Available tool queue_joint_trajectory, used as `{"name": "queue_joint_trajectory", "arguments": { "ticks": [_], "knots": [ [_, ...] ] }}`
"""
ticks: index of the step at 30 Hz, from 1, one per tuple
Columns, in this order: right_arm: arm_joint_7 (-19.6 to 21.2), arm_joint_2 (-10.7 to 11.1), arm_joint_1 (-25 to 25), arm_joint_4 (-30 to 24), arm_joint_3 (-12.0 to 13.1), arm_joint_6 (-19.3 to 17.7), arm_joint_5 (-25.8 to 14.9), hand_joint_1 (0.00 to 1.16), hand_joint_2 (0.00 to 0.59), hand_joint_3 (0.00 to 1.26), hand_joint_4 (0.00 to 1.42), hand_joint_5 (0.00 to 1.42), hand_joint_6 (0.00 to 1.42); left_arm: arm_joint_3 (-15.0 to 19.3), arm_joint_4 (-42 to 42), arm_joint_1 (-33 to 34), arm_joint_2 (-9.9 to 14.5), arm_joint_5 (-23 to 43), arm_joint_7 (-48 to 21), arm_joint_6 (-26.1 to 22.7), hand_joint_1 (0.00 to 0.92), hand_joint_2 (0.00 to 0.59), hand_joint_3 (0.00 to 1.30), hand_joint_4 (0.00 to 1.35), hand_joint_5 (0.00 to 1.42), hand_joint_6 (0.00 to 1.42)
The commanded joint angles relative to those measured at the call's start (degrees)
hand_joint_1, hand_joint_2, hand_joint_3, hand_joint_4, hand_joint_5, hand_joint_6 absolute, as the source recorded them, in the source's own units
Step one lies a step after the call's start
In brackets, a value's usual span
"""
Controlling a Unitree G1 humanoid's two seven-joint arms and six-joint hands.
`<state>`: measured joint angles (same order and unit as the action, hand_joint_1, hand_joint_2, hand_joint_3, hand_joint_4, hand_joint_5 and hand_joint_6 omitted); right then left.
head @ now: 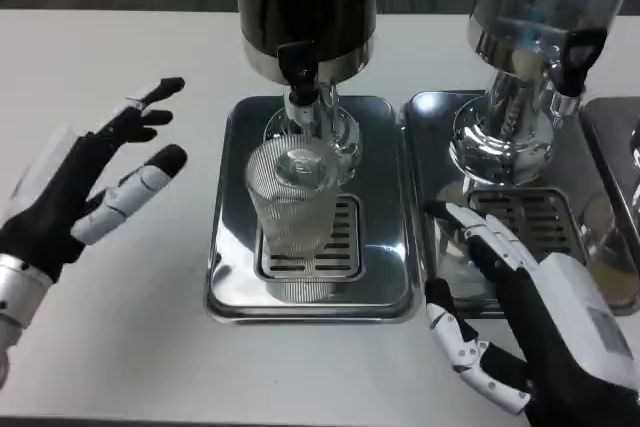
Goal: Grasp the cup under the faucet to collect the drink, then remove the cup.
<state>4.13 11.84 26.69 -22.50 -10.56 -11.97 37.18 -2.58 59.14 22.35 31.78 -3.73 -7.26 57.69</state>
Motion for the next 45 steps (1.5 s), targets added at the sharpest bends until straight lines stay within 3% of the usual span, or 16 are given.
{"name": "queue_joint_trajectory", "arguments": {
  "ticks": [1, 3, 8, 13, 17, 21, 28, 36, 45],
  "knots": [
    [0.5, 0.0, -0.4, 0.8, -0.1, 0.1, -0.5, 0.49, 0.512, 0.16, 0.12, 0.07, 0.20, 5.9, -5.4, -0.5, -0.6, 17.8, -21.0, -5.8, 0.000, 0.159, 0.20, 0.12, 0.17, 0.20],
    [0.7, -0.1, -0.6, 1.0, -0.2, 0.0, -0.5, 0.49, 0.512, 0.16, 0.12, 0.07, 0.20, 8.1, -7.6, -0.3, -0.4, 23.7, -29.3, -10.2, 0.000, 0.161, 0.20, 0.09, 0.13, 0.18],
    [0.9, -0.3, -0.9, 1.5, -0.4, -0.2, -0.7, 0.49, 0.512, 0.16, 0.12, 0.07, 0.20, 12.1, -11.0, 0.7, 0.3, 30.1, -42.0, -20.8, 0.000, 0.146, 0.23, 0.10, 0.12, 0.16],
    [1.6, -0.5, -1.1, 2.2, -0.4, -0.4, -0.8, 0.49, 0.512, 0.16, 0.12, 0.07, 0.20, 14.4, -12.6, 3.6, 0.8, 34.4, -54.7, -37.0, 0.000, 0.128, 0.27, 0.14, 0.15, 0.15],
    [1.9, -0.7, -1.4, 2.7, -0.6, -0.4, -0.9, 0.49, 0.512, 0.16, 0.12, 0.07, 0.20, 16.2, -12.8, 6.2, 1.2, 36.5, -60.9, -47.6, 0.000, 0.113, 0.24, 0.11, 0.13, 0.13],
    [2.4, -0.9, -1.6, 3.2, -0.8, -0.5, -1.0, 0.49, 0.512, 0.16, 0.12, 0.07, 0.20, 18.2, -12.7, 8.3, 1.5, 37.2, -63.7, -54.1, 0.000, 0.107, 0.21, 0.10, 0.13, 0.13],
    [3.5, -1.2, -1.9, 4.1, -1.3, -0.7, -0.9, 0.49, 0.512, 0.16, 0.12, 0.07, 0.20, 21.1, -11.5, 11.9, 1.8, 37.5, -66.1, -61.2, 0.000, 0.109, 0.19, 0.08, 0.13, 0.11],
    [5.6, -1.8, -1.7, 5.0, -2.2, -1.2, -0.2, 0.49, 0.512, 0.16, 0.12, 0.07, 0.20, 18.6, -4.8, 18.1, 2.3, 35.4, -77.1, -71.1, 0.000, 0.159, 0.04, 0.00, 0.00, 0.00],
    [6.8, -2.2, -1.6, 5.6, -3.0, -0.8, -0.1, 0.49, 0.512, 0.16, 0.12, 0.07, 0.20, 19.3, 2.3, 23.7, 2.8, 32.2, -78.3, -70.7, 0.000, 0.162, 0.04, 0.00, 0.00, 0.00]
  ]
}}
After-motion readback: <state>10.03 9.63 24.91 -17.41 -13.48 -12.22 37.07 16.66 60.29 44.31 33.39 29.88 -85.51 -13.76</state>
